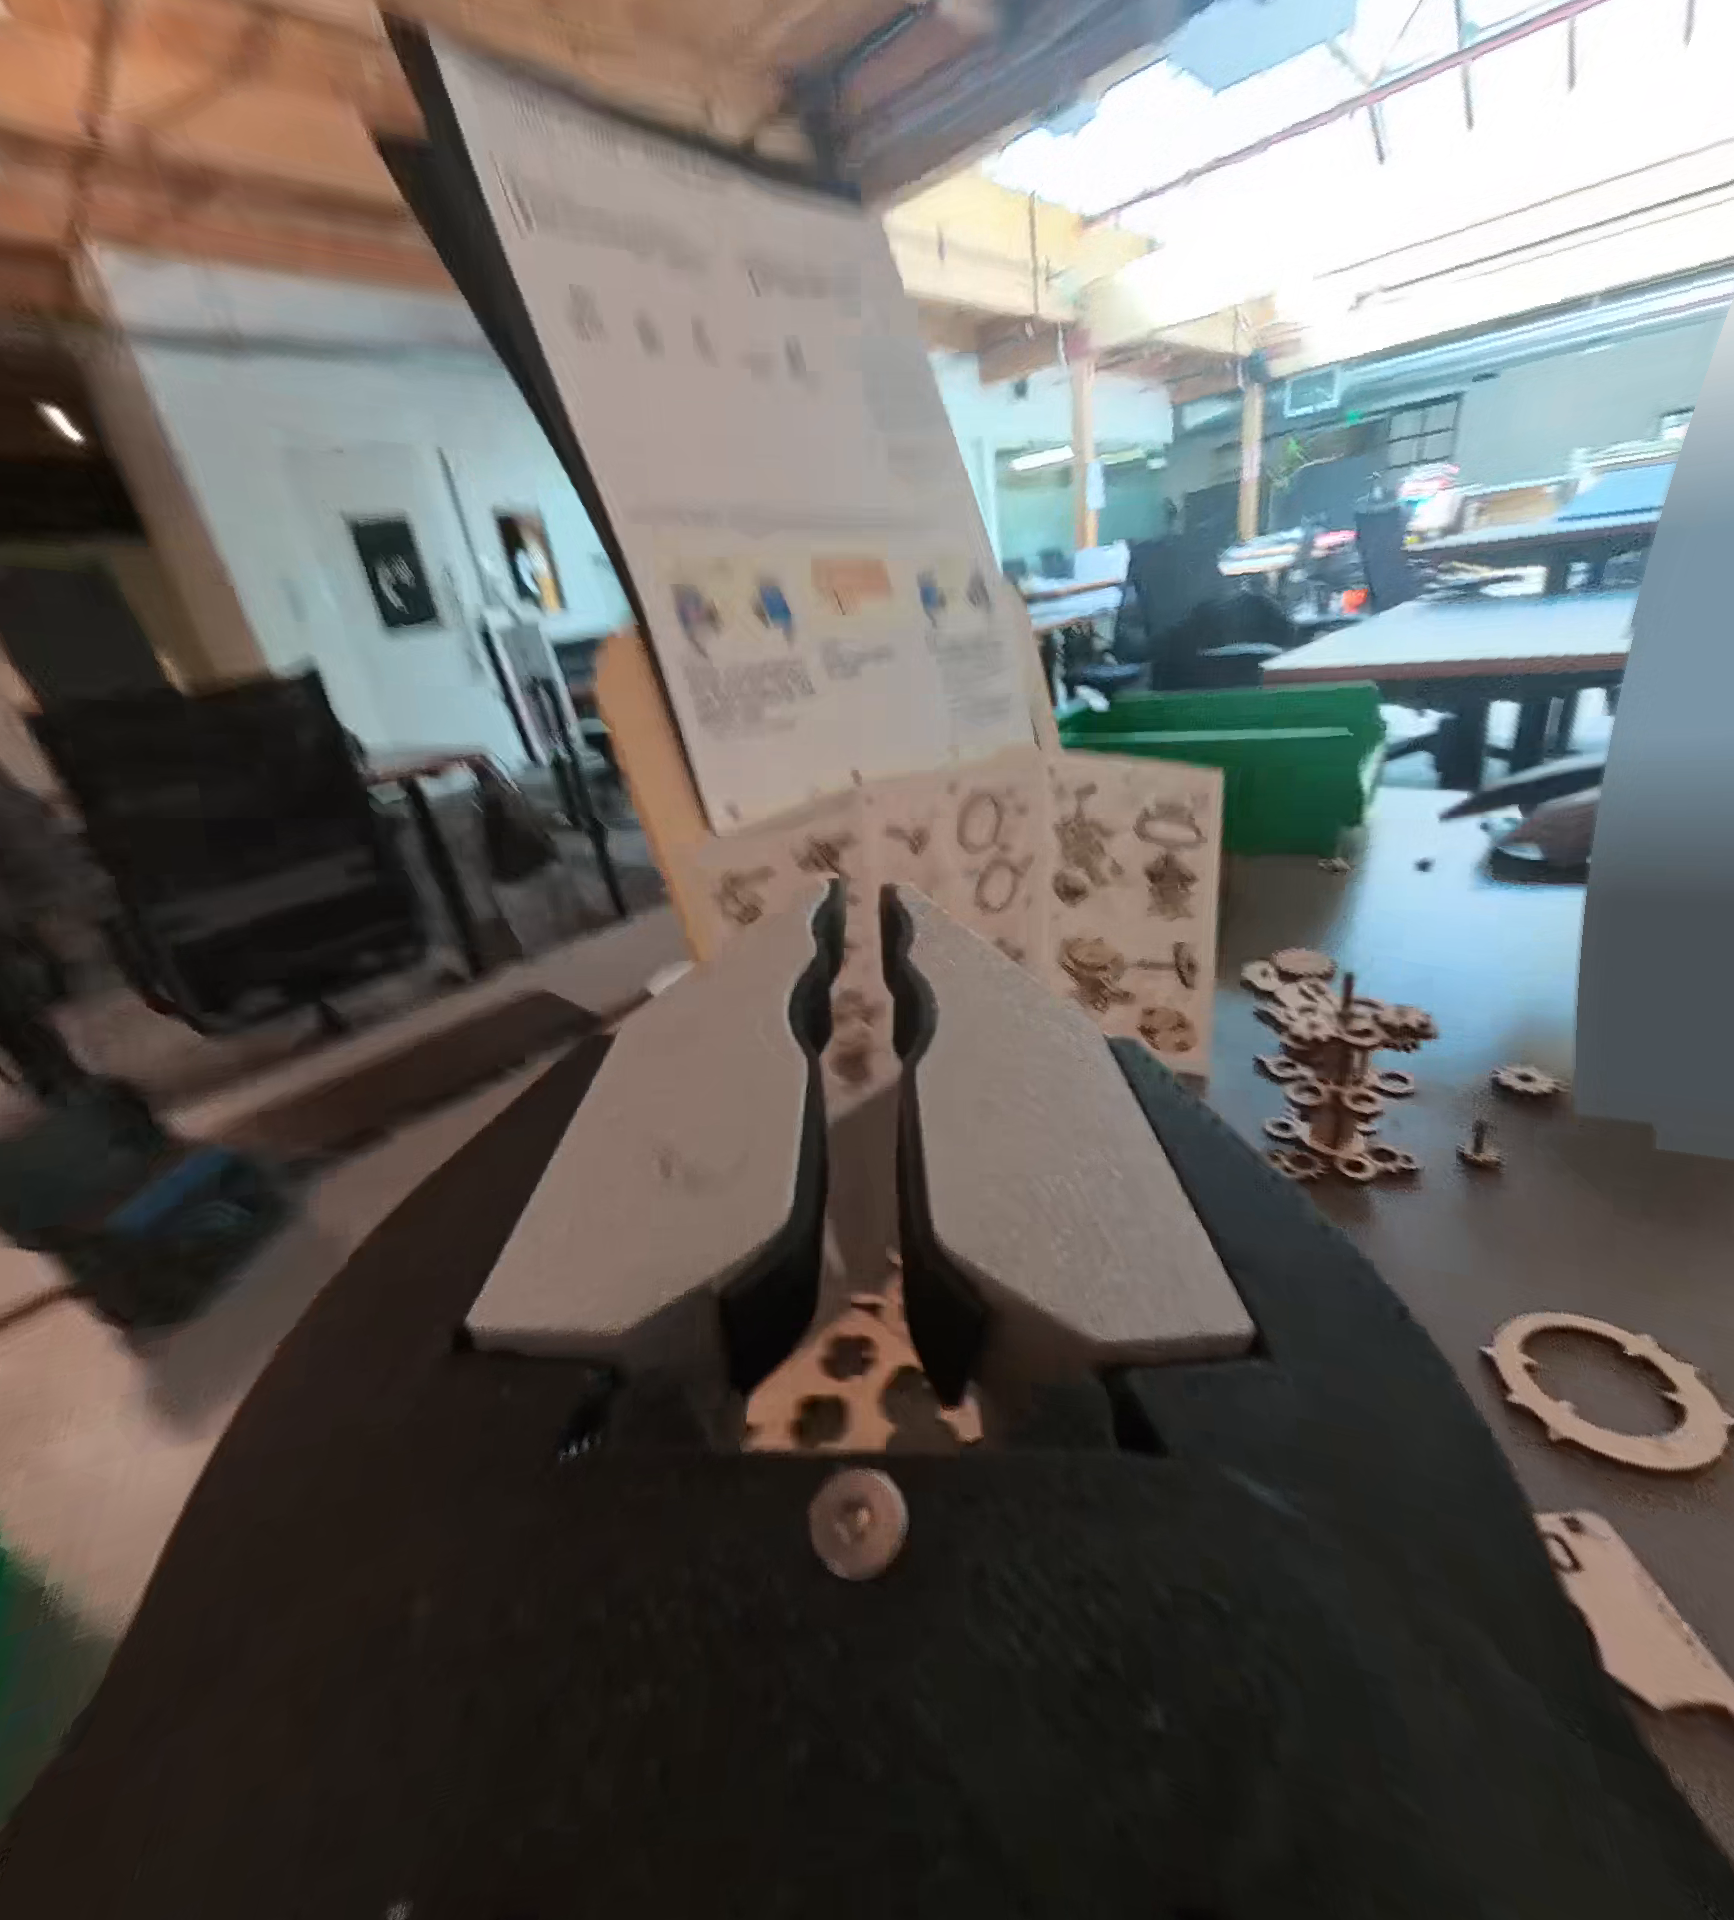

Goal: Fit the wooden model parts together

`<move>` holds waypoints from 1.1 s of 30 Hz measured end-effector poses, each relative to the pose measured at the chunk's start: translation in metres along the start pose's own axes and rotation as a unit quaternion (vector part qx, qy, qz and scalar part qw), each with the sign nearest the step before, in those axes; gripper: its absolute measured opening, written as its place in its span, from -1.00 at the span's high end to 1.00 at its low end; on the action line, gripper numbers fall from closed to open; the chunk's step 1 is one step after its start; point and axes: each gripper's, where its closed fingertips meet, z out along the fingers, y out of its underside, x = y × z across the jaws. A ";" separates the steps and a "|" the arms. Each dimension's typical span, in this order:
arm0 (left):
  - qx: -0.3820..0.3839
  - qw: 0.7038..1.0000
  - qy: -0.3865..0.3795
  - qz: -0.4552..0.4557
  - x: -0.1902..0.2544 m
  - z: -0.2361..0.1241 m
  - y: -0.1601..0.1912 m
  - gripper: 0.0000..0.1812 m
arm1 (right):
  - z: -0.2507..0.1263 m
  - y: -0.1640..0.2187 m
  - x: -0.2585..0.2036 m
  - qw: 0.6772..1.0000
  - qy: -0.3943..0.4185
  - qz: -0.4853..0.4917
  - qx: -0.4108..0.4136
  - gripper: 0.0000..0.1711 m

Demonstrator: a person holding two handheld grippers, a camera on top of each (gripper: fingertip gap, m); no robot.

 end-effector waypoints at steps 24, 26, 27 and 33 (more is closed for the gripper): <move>-0.273 0.950 -0.096 -0.122 -0.012 -0.174 0.072 0.49 | 0.055 -0.002 -0.128 0.977 -0.184 -0.059 -0.084 -0.14; -0.266 0.950 -0.082 -0.140 -0.005 -0.167 0.075 0.50 | 0.076 -0.007 -0.146 0.973 -0.192 -0.072 -0.109 -0.14; -0.268 0.950 -0.073 -0.146 0.000 -0.162 0.077 0.50 | 0.085 -0.007 -0.156 0.968 -0.202 -0.084 -0.121 -0.14; -0.282 0.947 -0.045 -0.147 0.018 -0.151 0.085 0.51 | 0.115 0.024 -0.193 0.928 -0.272 -0.139 -0.215 0.14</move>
